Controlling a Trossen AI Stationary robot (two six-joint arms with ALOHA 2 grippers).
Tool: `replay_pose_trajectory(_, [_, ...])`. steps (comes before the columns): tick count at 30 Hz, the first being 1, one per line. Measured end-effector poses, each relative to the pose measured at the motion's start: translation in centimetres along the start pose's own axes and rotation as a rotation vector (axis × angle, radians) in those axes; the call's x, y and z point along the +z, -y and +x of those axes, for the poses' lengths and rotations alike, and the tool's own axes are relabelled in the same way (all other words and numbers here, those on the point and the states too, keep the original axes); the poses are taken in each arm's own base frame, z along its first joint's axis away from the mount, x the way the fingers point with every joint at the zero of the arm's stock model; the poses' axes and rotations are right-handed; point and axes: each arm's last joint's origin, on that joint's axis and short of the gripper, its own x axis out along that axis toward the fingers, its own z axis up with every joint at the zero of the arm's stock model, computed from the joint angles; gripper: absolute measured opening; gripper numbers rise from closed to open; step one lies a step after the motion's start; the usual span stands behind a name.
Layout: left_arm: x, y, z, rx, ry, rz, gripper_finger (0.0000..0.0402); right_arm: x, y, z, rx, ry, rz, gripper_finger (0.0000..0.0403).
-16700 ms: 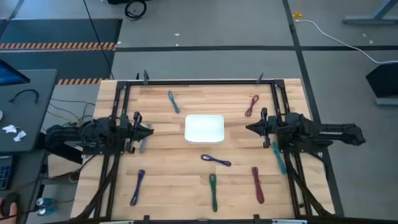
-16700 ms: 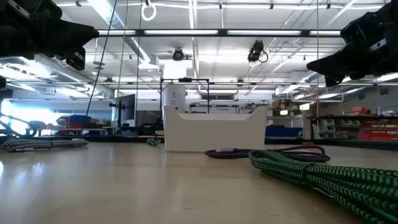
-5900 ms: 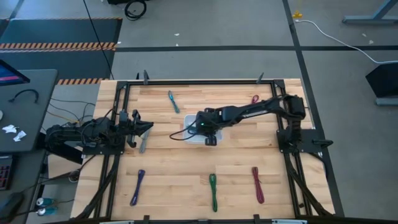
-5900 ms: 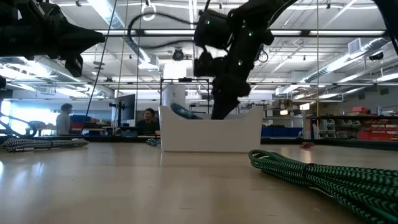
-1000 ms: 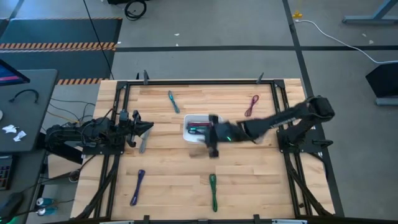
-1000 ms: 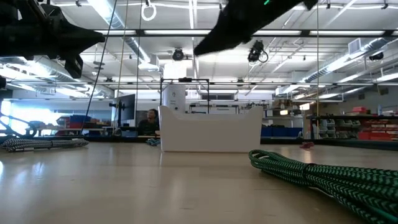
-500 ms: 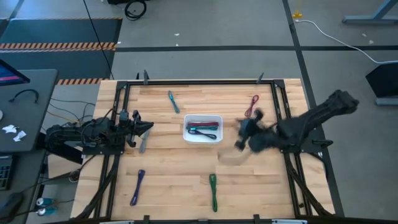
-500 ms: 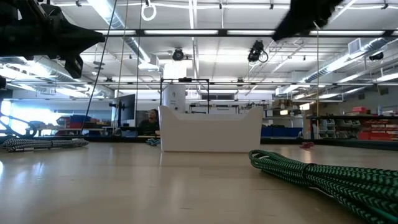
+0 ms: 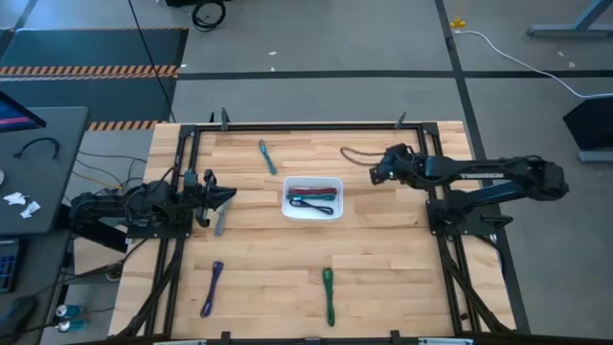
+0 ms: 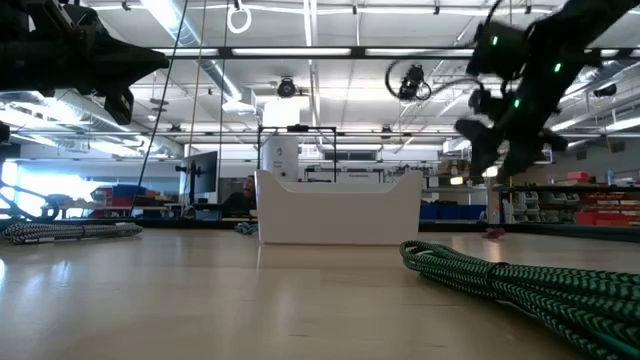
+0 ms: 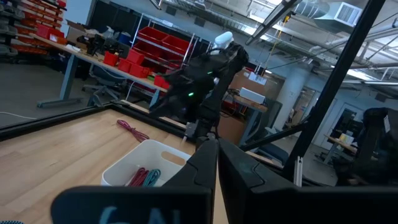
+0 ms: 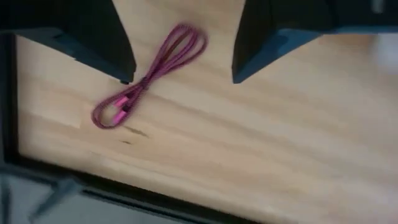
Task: Pick and place USB-C Cables
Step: Put the black and pink charger cable into the white bin
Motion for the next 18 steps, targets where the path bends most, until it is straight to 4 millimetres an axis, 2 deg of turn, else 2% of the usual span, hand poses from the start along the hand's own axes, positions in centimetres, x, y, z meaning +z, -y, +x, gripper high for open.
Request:
replay_pose_trajectory(3, [0.0,0.0,0.0,0.000,0.000,0.000,0.0016,-0.8,0.8,2.5,-0.047,-0.007,0.101,0.0293])
replay_pose_trajectory(7, [0.0,0.0,0.0,0.000,0.000,0.000,0.0014,-1.7,1.1,4.8,-0.086,-0.033,0.135,0.0282])
replay_pose_trajectory(14, [0.0,0.0,0.0,0.000,0.000,-0.001,0.0023,-2.6,1.0,7.6,-0.159,-0.090,0.086,0.0233])
replay_pose_trajectory(18, [0.0,0.0,0.0,0.000,0.000,-0.006,0.0024,-2.7,0.6,8.8,-0.141,-0.091,0.050,0.0188])
